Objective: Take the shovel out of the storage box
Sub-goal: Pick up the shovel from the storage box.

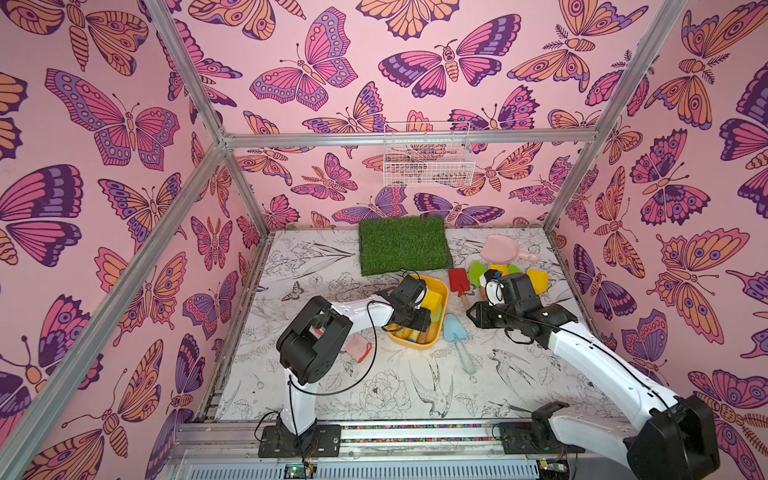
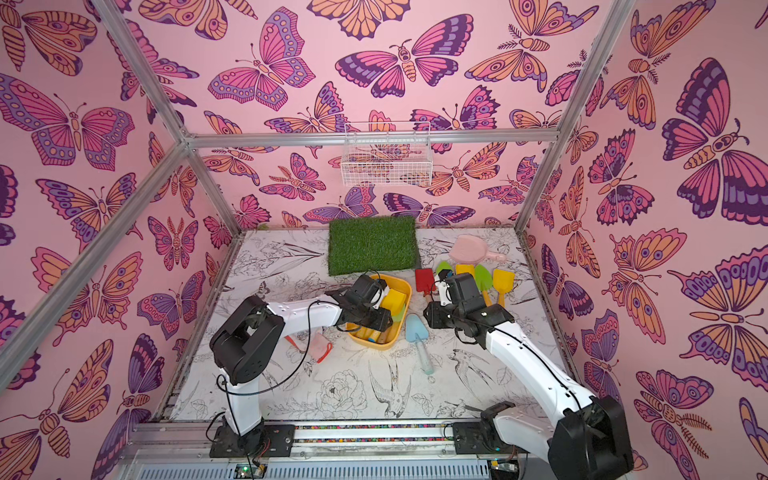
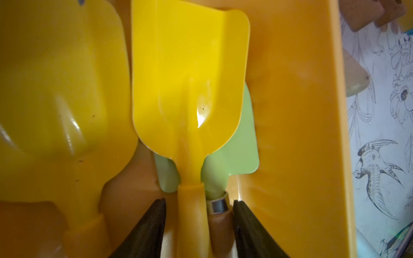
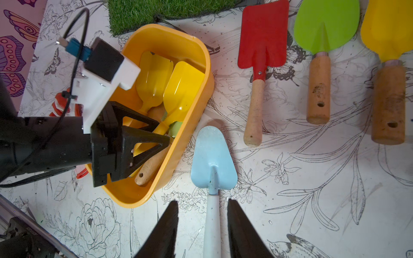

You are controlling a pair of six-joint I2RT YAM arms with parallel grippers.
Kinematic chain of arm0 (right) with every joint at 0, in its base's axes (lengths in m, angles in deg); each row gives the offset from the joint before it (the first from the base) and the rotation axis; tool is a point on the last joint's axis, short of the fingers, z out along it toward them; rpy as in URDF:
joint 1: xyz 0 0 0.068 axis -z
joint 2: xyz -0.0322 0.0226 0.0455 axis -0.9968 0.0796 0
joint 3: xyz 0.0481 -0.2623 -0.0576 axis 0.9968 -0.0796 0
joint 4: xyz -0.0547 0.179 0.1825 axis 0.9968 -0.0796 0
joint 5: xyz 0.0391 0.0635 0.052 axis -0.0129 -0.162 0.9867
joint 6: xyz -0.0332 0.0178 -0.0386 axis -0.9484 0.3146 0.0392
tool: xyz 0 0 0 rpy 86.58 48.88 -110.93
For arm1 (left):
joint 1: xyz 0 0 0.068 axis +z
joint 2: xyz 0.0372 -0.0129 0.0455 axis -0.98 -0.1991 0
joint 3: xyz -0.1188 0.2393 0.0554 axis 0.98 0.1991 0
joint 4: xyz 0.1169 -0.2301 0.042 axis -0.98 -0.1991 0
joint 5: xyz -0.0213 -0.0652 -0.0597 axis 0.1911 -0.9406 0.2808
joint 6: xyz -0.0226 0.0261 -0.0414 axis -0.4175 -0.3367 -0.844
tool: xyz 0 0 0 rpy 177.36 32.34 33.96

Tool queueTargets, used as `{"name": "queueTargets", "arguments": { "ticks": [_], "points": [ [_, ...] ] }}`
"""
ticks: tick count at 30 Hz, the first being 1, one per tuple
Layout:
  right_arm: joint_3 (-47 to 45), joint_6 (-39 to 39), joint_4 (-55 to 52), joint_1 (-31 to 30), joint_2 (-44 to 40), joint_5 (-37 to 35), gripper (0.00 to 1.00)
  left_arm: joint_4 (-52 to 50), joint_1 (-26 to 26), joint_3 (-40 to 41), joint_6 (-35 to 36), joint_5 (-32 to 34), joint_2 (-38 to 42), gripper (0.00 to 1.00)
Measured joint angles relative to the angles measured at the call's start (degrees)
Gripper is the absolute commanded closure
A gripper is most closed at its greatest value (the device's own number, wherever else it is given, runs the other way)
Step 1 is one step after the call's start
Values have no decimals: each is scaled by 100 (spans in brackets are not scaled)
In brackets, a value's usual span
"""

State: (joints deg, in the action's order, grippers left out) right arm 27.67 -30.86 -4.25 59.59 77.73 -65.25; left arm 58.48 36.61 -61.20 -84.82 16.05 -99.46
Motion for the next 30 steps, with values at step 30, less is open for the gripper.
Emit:
{"name": "queueTargets", "arguments": {
  "ticks": [30],
  "points": [
    [-308, 48, 87, 0, -584, -26, 60, -275, 2, 92, -81, 0, 647, 100]
  ]
}}
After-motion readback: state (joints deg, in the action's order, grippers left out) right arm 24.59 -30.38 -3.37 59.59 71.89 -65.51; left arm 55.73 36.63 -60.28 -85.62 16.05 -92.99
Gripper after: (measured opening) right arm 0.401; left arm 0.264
